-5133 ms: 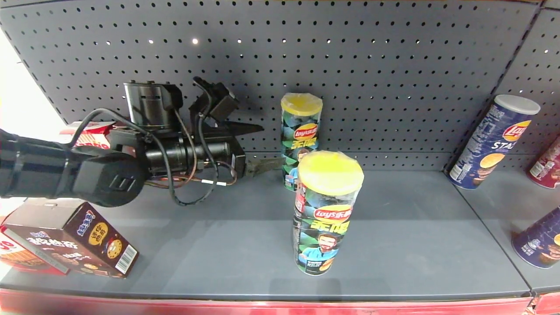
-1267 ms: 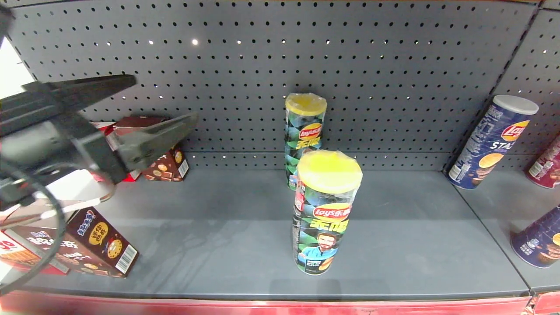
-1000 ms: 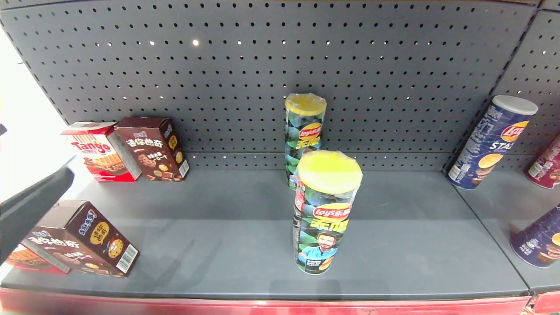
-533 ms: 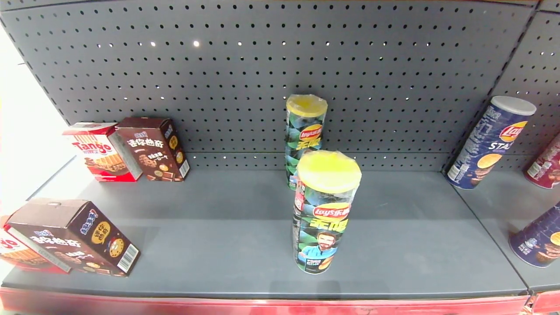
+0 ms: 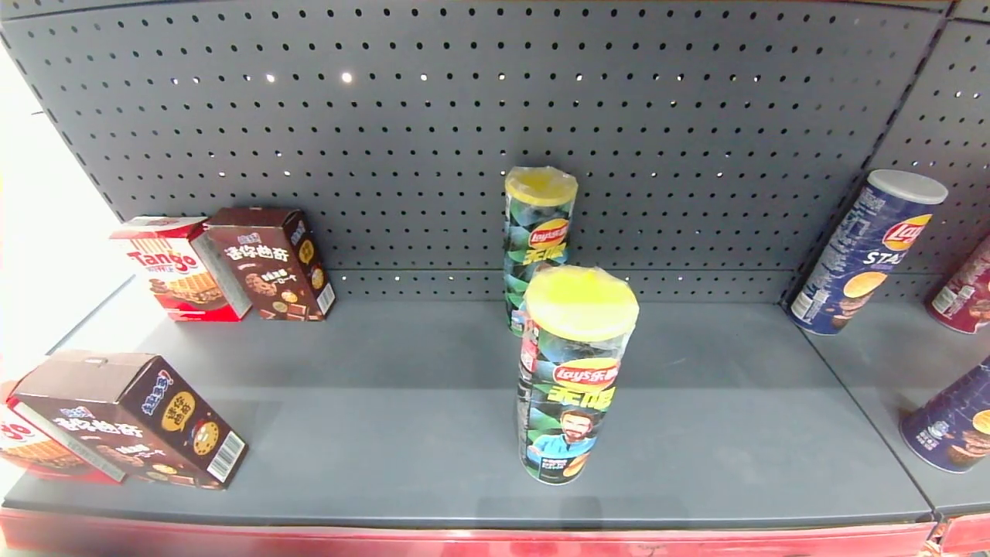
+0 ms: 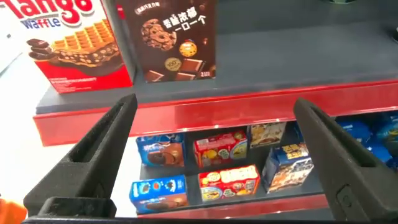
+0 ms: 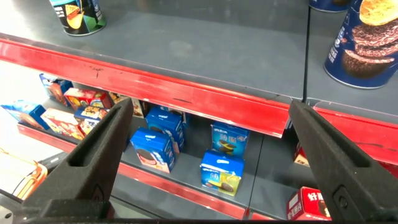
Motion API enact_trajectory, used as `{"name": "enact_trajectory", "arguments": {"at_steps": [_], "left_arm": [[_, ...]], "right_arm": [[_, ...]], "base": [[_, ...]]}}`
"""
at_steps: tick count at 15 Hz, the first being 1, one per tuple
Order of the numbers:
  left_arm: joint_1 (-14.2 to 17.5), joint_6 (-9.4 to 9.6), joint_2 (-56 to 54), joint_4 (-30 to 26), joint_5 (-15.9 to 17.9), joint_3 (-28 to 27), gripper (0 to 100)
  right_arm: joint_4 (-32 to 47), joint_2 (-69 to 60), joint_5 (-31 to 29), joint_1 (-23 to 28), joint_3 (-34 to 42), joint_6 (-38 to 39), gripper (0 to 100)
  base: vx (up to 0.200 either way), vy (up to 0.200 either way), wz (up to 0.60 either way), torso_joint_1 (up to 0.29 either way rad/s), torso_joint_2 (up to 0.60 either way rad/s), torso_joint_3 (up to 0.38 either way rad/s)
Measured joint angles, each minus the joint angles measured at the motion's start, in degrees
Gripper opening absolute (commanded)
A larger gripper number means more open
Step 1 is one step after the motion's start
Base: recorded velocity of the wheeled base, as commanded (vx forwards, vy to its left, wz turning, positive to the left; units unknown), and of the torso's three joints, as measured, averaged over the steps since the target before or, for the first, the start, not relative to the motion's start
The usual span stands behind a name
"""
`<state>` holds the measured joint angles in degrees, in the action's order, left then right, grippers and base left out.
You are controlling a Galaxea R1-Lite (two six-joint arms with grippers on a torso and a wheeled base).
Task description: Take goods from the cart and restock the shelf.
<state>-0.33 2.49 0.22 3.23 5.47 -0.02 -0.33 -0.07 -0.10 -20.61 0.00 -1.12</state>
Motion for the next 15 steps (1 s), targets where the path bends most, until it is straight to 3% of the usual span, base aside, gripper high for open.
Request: {"name": "enact_trajectory", "arguments": {"at_steps": [4, 5, 6, 7, 9, 11, 15], "left_arm": [[0.1, -0.28, -0.4, -0.4, 0.3, 0.0, 100], [0.1, 0.11, -0.4, -1.6, -2.5, 0.0, 100], [0.1, 0.29, -0.4, -3.1, -7.5, 0.0, 100], [0.2, 0.4, -0.4, -3.4, -9.1, -0.1, 100], [0.1, 0.4, -0.4, -3.4, -7.7, -0.1, 100], [0.1, -1.62, -0.4, -3.5, -7.0, -0.1, 100], [0.1, -1.97, -0.4, -3.4, -6.9, -0.1, 100]], "right_arm": [[0.0, 0.0, 0.0, 0.0, 0.0, 0.0, 100], [0.0, 0.0, 0.0, 0.0, 0.0, 0.0, 100], [0.0, 0.0, 0.0, 0.0, 0.0, 0.0, 100], [0.0, 0.0, 0.0, 0.0, 0.0, 0.0, 100], [0.0, 0.0, 0.0, 0.0, 0.0, 0.0, 100], [0.0, 0.0, 0.0, 0.0, 0.0, 0.0, 100], [0.0, 0.0, 0.3, -0.1, 0.0, -0.8, 100]], "base": [[0.0, 0.0, 0.0, 0.0, 0.0, 0.0], [0.0, 0.0, 0.0, 0.0, 0.0, 0.0], [0.0, 0.0, 0.0, 0.0, 0.0, 0.0], [0.0, 0.0, 0.0, 0.0, 0.0, 0.0], [0.0, 0.0, 0.0, 0.0, 0.0, 0.0], [0.0, 0.0, 0.0, 0.0, 0.0, 0.0], [0.0, 0.0, 0.0, 0.0, 0.0, 0.0]]}}
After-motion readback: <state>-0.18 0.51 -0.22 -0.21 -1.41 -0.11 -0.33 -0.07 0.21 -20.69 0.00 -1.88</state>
